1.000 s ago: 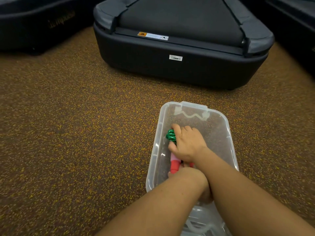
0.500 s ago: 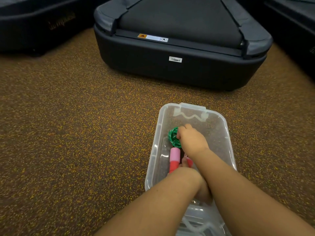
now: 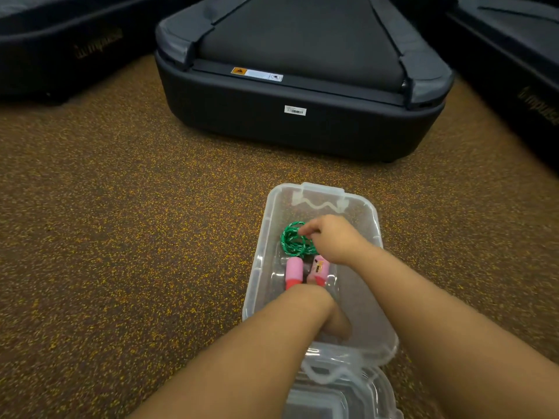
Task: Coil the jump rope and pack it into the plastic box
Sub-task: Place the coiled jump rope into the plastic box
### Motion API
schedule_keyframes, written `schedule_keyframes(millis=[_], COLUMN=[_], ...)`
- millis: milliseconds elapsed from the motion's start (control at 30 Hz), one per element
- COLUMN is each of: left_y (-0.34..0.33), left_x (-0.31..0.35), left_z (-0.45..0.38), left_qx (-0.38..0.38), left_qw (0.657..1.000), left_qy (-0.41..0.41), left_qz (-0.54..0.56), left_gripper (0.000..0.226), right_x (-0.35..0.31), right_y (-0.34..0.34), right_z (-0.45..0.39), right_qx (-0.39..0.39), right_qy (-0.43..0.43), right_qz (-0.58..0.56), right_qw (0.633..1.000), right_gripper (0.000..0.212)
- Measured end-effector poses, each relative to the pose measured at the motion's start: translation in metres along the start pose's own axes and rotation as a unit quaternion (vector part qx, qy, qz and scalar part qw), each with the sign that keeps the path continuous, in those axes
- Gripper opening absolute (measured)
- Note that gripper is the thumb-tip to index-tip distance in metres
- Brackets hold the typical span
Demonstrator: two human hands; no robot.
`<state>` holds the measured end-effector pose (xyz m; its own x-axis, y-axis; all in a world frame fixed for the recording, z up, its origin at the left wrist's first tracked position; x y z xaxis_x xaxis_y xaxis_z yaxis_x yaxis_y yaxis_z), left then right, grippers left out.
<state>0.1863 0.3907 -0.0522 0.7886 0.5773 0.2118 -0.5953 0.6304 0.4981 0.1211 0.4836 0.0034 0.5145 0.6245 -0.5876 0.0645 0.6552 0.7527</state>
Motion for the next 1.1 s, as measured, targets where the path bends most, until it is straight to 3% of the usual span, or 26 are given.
schedule_keyframes(millis=[100,233,300,600,767,900,1033,1100], left_y=[0.006,0.022,0.026,0.01,-0.005,-0.038,-0.086,-0.113], left_x=[0.003,-0.007,-0.01,-0.026,-0.026,-0.026,-0.024,-0.024], left_z=[0.01,0.026,0.043,0.11,0.153,0.177,0.198,0.193], left_qx=[0.015,0.142,0.203,0.333,0.46,0.526,0.596,0.579], left_qw=[0.997,0.983,0.975,0.933,0.871,0.823,0.737,0.72], left_qy=[-0.027,0.011,-0.009,-0.096,-0.156,-0.197,-0.254,-0.294], left_qz=[-0.069,-0.112,-0.094,-0.096,-0.076,-0.087,-0.191,-0.246], left_gripper=[0.062,0.07,0.07,0.057,0.041,0.043,0.039,0.037], right_x=[-0.026,-0.049,-0.049,-0.017,0.001,0.021,0.042,0.059], right_y=[0.029,0.065,0.074,0.045,0.023,0.0,-0.028,-0.048], right_z=[0.027,0.076,0.099,0.181,0.222,0.26,0.295,0.309], right_qx=[0.04,0.093,0.105,0.098,0.119,0.134,0.133,0.098], right_qy=[0.066,0.148,0.172,0.222,0.227,0.238,0.241,0.233], right_qz=[0.0,0.025,0.045,0.094,0.085,0.079,0.083,0.092], right_qw=[0.997,0.984,0.978,0.965,0.963,0.959,0.958,0.963], right_gripper=[0.036,0.032,0.03,0.028,0.026,0.024,0.025,0.024])
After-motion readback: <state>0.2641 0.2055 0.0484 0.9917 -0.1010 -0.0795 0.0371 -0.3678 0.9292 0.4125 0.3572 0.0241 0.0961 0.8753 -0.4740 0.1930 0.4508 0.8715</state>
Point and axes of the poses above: each hand's wrist, its own z-axis away from the middle knuckle, its own y-axis out of the back of the hand, x = y × z, the point moved 7 cm from there along -z, towards the middle knuckle, and after that the axes turned 9 degrees about -z, right-handed, at the moved point
